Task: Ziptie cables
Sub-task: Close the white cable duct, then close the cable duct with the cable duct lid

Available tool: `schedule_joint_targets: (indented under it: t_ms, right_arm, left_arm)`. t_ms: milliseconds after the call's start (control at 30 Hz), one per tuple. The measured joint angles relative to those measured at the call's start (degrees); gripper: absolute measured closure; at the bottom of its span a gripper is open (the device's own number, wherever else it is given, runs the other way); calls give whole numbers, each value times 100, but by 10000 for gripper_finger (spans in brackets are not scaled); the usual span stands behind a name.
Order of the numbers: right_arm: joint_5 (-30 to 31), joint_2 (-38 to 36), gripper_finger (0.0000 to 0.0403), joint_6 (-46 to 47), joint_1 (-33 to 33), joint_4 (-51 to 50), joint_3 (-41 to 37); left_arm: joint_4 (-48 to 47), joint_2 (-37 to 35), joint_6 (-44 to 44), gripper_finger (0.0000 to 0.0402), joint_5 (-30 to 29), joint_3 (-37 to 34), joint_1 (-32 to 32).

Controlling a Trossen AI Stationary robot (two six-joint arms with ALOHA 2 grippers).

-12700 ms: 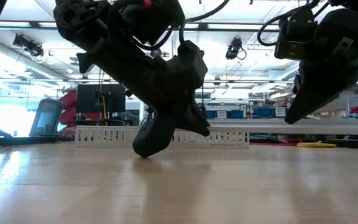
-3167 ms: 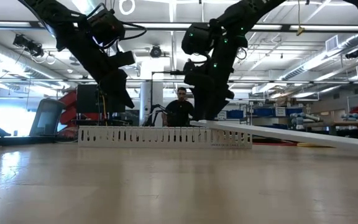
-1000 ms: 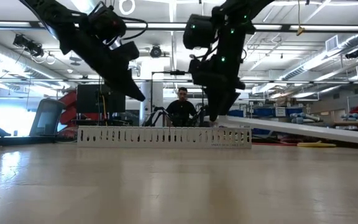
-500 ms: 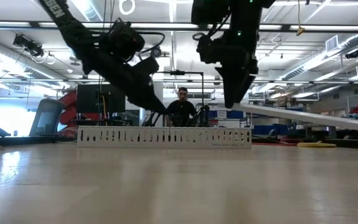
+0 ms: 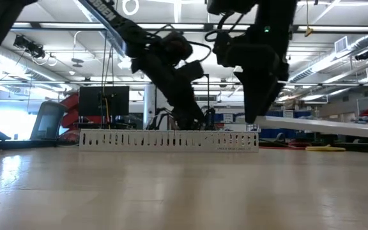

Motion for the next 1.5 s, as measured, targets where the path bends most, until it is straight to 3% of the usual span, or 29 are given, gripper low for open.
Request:
schedule_joint_targets:
  t_ms: [233,433,567,733,1167,1500]
  right_arm:
    - [339,-143,181,983,465,211,-335]
    - [589,-174,180,1621,889,197,-491]
    - [812,-174,180,2021,1103,231,-625]
    - [1032,-174,180,2382,1263,294,-723]
    - [1308,-169,198,3196,1473,408,-735]
    - [1310,-169,211,3224,1548,628,-735]
  left_arm:
    - [-842,559,123,212,19,841,-16]
    - [-700,632,529,142,-23,1018,-113]
    - [-326,633,584,116,-266,1024,-212]
    - [1,674,805,109,-495,1027,-258]
    - [502,1087,733,109,-330,1091,-260]
    - [472,1548,677,109,-283,1638,-260]
